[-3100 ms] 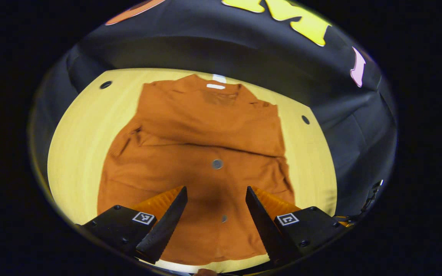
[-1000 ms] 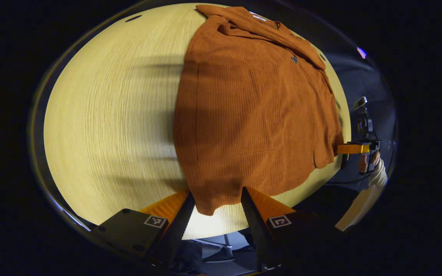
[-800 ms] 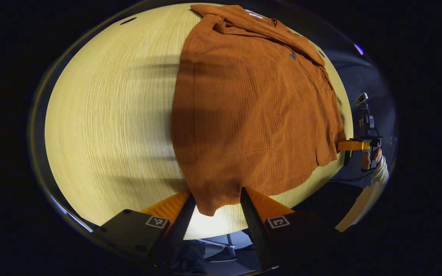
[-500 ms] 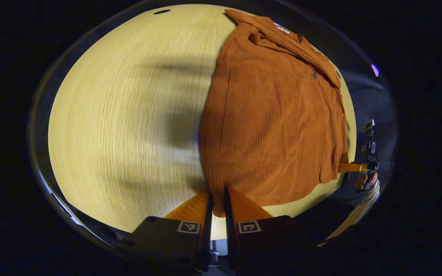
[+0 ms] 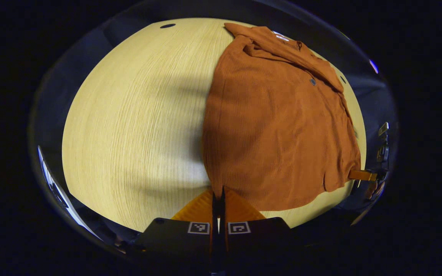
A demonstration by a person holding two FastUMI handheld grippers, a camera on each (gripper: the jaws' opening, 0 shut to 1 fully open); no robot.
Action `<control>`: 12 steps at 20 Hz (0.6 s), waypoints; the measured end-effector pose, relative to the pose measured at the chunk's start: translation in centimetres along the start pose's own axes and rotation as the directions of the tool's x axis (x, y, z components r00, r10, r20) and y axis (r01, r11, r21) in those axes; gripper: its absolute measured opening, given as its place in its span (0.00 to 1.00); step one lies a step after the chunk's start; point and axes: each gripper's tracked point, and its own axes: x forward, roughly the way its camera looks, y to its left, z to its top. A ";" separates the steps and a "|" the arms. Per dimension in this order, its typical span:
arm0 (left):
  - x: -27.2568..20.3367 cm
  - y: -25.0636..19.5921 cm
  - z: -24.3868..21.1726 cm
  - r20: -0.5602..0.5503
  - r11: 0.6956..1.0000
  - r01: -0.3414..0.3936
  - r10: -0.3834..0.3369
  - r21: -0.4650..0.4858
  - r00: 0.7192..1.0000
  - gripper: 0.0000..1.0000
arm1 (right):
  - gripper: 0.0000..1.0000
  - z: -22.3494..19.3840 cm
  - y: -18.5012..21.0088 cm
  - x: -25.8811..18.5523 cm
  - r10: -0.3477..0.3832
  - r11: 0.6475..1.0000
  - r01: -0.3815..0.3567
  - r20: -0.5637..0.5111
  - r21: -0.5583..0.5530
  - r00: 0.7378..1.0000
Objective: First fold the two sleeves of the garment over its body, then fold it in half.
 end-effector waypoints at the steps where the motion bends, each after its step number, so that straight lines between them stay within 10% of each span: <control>1: -0.8 -0.8 0.5 0.026 1.000 0.015 -0.016 0.001 1.000 0.03 | 0.01 0.4 0.4 -0.6 0.001 1.000 -0.001 0.018 -0.008 1.000; 12: -11.2 -6.9 14.6 0.221 0.997 0.062 -0.073 0.055 0.972 0.03 | 0.01 11.6 10.4 -8.2 0.095 0.990 -0.071 0.202 -0.124 0.975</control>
